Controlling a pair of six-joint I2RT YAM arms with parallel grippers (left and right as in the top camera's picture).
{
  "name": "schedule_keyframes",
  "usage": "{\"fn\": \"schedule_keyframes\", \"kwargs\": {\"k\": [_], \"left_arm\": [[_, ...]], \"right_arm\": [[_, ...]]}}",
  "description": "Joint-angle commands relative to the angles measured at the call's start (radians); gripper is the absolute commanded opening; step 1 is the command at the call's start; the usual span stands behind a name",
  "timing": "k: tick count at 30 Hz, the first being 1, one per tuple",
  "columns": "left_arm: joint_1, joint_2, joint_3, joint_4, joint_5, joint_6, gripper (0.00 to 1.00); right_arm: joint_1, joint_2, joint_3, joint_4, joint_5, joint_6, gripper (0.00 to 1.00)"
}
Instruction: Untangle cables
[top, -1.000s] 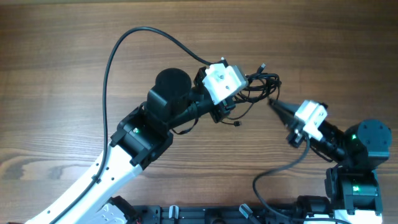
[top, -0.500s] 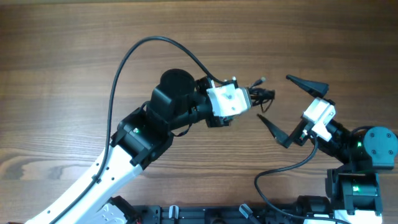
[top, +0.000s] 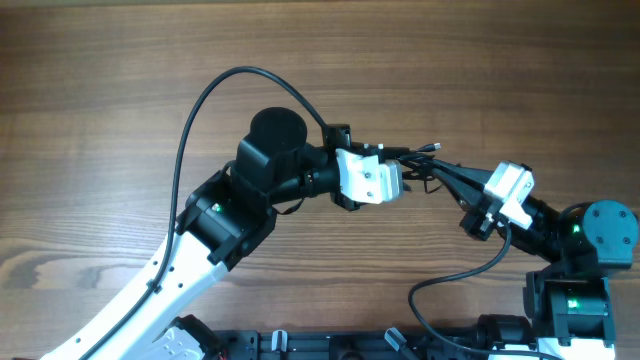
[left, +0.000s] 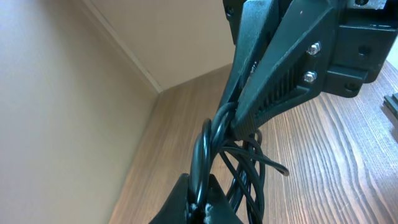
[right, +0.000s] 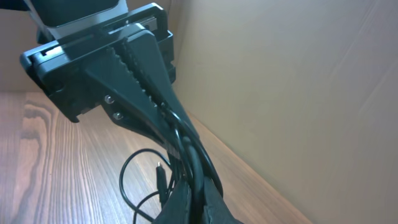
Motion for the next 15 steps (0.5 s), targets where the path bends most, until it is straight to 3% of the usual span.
{"fn": "schedule_keyframes", "kwargs": {"k": [1,2,3,7,10,15], "left_arm": [[-0.01,-0.018,0.003,0.029,0.082,0.005,0.38],[-0.01,-0.018,0.003,0.029,0.082,-0.005,0.57],[-0.01,-0.018,0.003,0.045,0.057,-0.107,1.0],[-0.01,-0.039,0.003,0.078,-0.26,-0.533,1.0],[-0.01,-0.061,0.003,0.055,-0.414,-0.747,1.0],[-0.01,-0.071,0.003,-0.008,-0.446,-0.997,1.0]], "right_arm": [[0.001,0.0,0.01,-0.011,-0.042,0.008,0.04],[0.001,0.0,0.01,-0.011,-0.024,0.011,0.04],[0.001,0.0,0.01,-0.011,0.032,0.039,0.04],[0.001,0.0,0.01,0.009,0.172,0.116,0.04],[0.001,0.0,0.01,0.035,0.178,0.129,0.04],[0.001,0.0,0.01,0.119,0.207,0.223,0.04]]}}
